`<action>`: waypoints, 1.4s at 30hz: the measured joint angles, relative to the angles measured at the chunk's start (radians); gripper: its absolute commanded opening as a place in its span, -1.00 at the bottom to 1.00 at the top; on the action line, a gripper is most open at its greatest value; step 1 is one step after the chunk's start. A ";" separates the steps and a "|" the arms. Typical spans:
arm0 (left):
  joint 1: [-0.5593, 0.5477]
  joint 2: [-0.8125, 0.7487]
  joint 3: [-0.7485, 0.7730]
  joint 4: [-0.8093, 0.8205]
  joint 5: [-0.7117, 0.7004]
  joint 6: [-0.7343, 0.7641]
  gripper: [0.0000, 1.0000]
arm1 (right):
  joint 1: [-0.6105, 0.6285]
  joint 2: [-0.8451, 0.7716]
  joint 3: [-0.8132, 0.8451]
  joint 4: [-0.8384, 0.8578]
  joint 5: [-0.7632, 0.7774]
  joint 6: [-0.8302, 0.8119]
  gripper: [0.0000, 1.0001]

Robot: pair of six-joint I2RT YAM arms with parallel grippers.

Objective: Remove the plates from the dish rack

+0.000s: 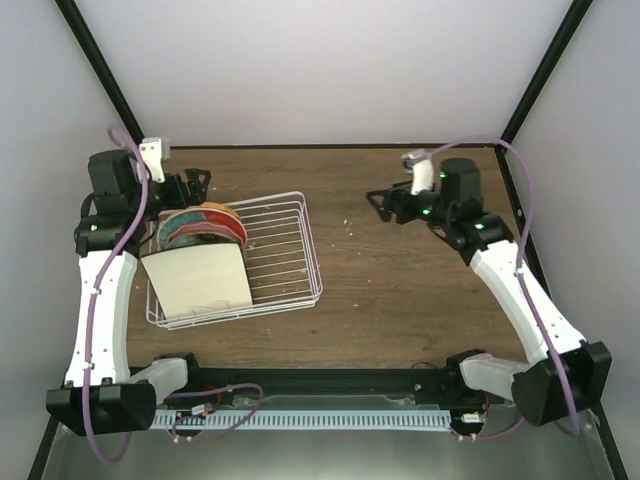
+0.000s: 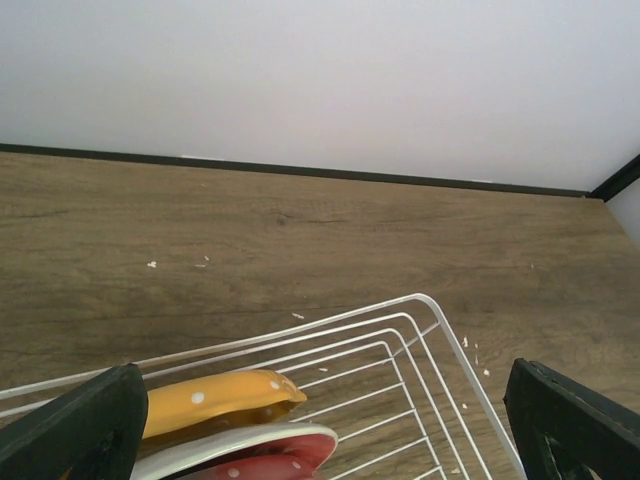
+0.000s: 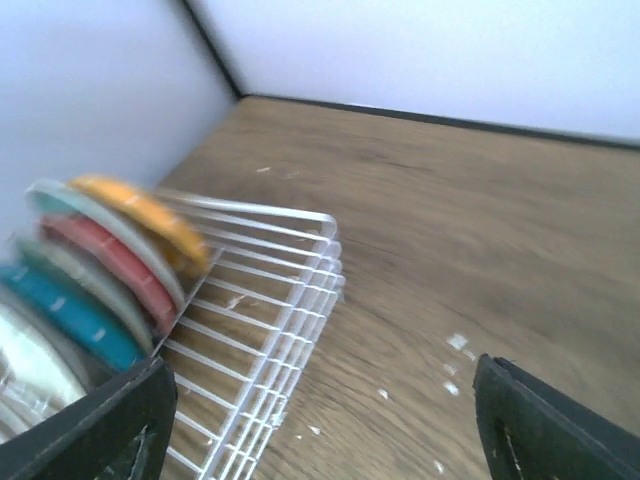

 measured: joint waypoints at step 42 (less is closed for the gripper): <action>0.031 0.003 0.013 -0.021 0.124 -0.026 1.00 | 0.632 0.774 0.408 0.464 -0.358 -0.345 0.04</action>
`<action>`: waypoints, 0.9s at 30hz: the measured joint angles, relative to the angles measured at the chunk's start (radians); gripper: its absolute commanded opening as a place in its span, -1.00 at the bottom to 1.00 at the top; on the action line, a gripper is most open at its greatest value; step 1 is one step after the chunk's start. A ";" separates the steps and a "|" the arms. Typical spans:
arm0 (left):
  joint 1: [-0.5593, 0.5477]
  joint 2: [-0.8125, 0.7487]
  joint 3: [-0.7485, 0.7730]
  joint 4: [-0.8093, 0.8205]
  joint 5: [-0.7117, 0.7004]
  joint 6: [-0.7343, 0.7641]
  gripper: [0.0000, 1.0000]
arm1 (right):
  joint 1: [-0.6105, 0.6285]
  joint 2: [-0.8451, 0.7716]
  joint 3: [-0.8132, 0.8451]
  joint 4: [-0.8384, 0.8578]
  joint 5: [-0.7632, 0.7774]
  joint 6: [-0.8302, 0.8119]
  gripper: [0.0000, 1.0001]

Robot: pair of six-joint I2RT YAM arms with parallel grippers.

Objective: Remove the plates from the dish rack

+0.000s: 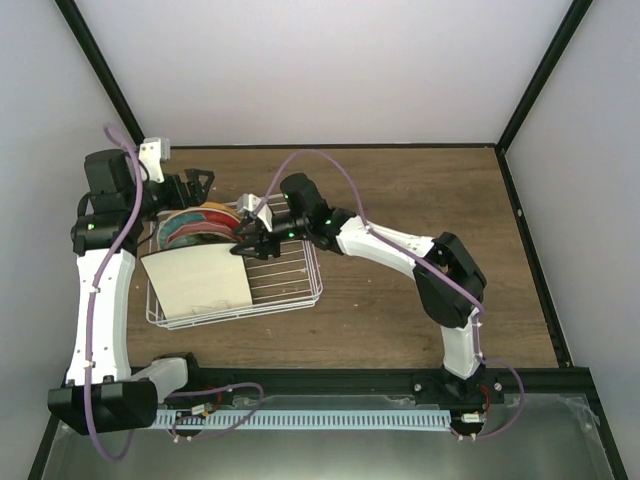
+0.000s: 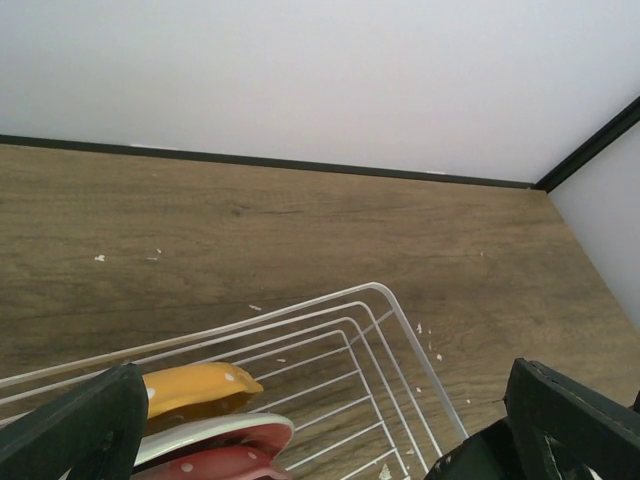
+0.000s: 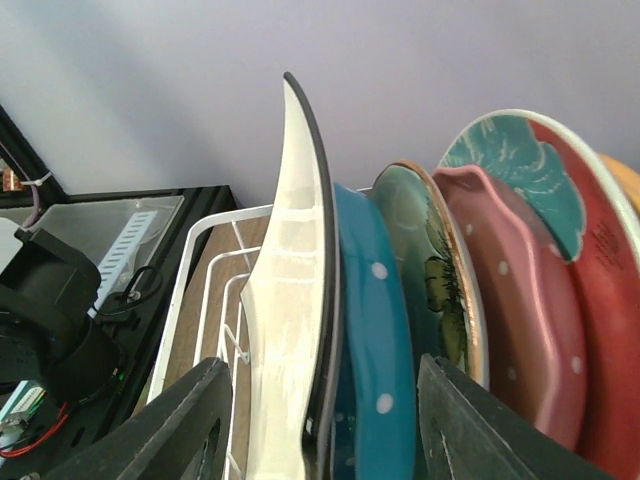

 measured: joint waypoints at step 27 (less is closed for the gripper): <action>0.000 0.017 0.000 0.001 0.021 0.017 1.00 | 0.056 0.059 0.021 -0.009 0.101 0.032 -0.99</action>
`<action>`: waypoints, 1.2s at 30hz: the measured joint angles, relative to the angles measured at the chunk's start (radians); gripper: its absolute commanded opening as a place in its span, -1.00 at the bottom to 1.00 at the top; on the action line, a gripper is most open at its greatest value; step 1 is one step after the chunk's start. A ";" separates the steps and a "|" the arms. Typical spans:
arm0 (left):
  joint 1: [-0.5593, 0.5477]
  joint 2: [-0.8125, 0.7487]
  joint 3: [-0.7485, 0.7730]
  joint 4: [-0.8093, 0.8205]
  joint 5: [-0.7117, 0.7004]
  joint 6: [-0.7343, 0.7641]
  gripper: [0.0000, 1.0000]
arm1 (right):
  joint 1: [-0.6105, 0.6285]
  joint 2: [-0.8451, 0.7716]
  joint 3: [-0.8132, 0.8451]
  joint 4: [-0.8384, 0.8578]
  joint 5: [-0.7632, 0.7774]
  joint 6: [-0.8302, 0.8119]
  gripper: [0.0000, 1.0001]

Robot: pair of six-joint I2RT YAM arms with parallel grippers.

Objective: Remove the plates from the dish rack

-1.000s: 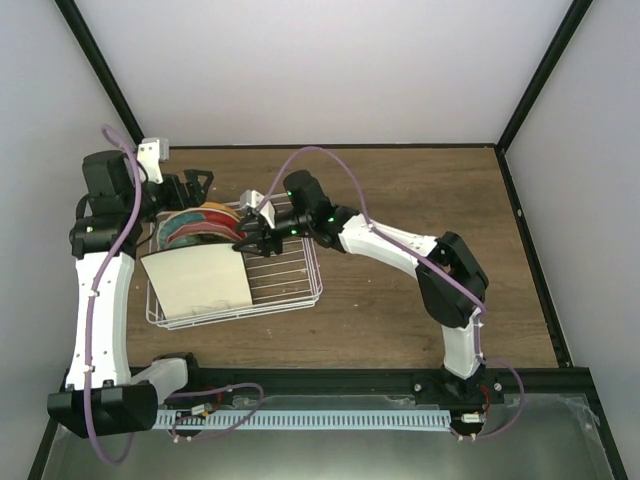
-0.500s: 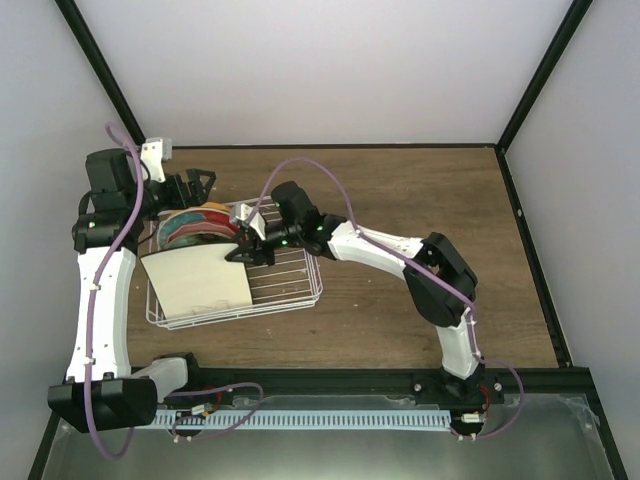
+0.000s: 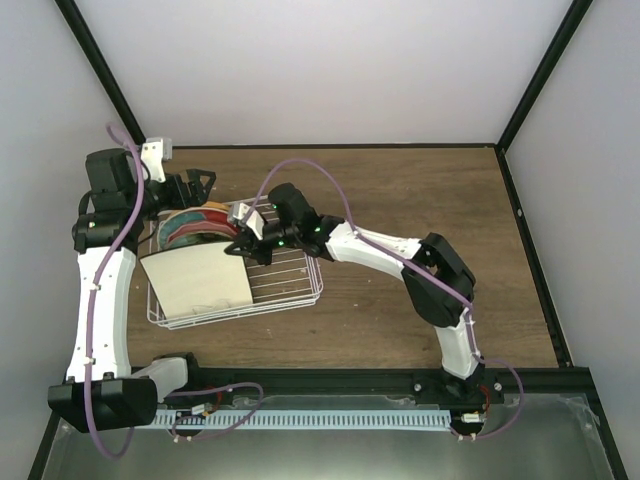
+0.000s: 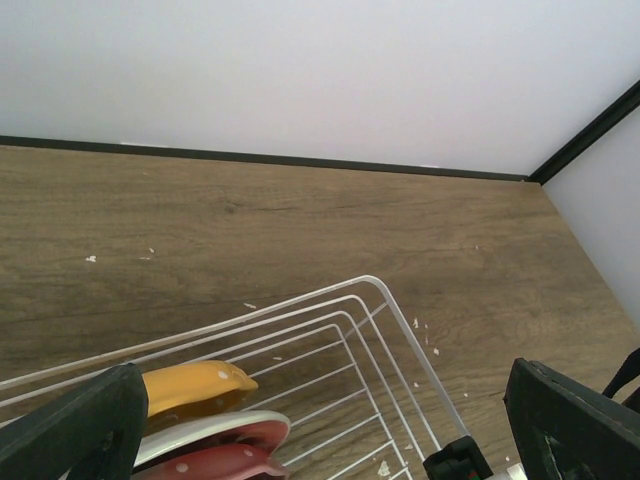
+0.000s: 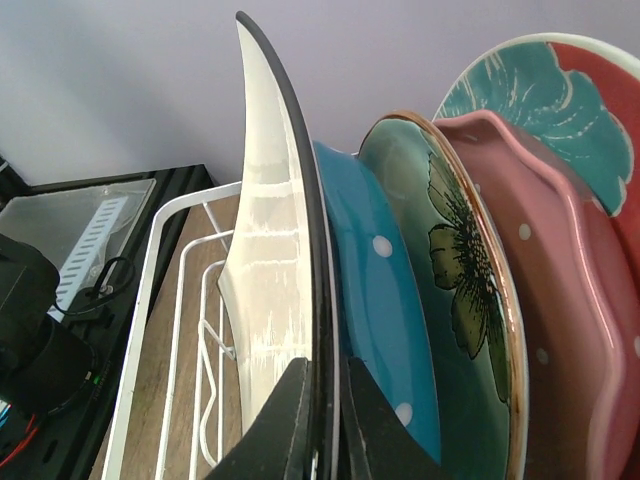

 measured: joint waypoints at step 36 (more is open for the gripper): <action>0.000 0.001 0.295 0.103 0.105 -0.138 1.00 | -0.085 -0.385 -0.119 -0.193 0.037 -0.030 -0.99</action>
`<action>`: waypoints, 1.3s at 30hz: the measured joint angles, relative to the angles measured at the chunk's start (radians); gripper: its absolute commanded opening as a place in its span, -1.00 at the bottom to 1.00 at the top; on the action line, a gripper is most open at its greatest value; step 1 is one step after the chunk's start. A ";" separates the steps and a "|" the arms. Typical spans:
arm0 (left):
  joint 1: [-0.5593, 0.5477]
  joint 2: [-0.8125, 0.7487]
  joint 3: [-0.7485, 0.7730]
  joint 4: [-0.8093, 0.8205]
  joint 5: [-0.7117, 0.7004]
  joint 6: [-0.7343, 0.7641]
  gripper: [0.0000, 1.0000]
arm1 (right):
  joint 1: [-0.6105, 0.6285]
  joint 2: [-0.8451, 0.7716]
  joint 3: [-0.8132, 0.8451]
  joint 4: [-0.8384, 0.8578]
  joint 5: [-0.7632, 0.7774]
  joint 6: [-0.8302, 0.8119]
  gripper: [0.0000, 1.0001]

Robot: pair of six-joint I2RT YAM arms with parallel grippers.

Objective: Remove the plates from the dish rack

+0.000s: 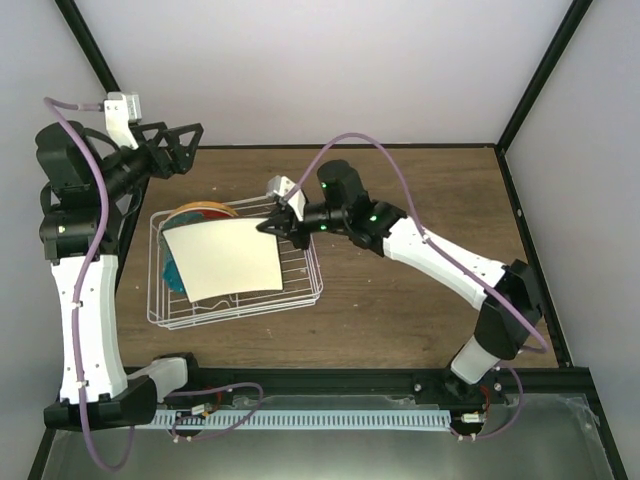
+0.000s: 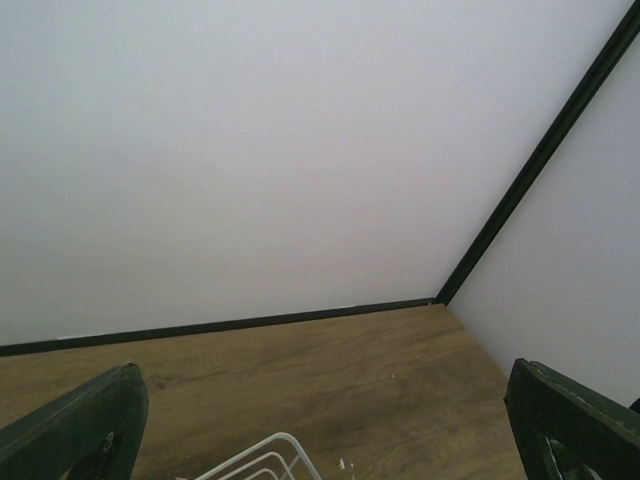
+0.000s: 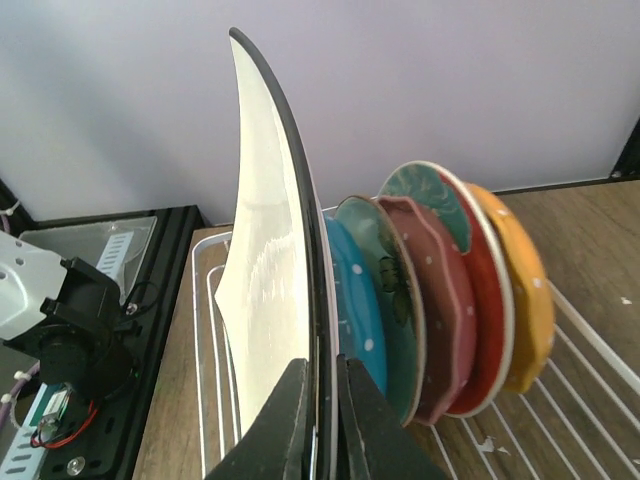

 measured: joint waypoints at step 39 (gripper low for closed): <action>0.007 0.063 -0.008 0.085 -0.027 -0.041 1.00 | -0.821 -0.080 -0.290 0.444 0.079 0.953 -0.99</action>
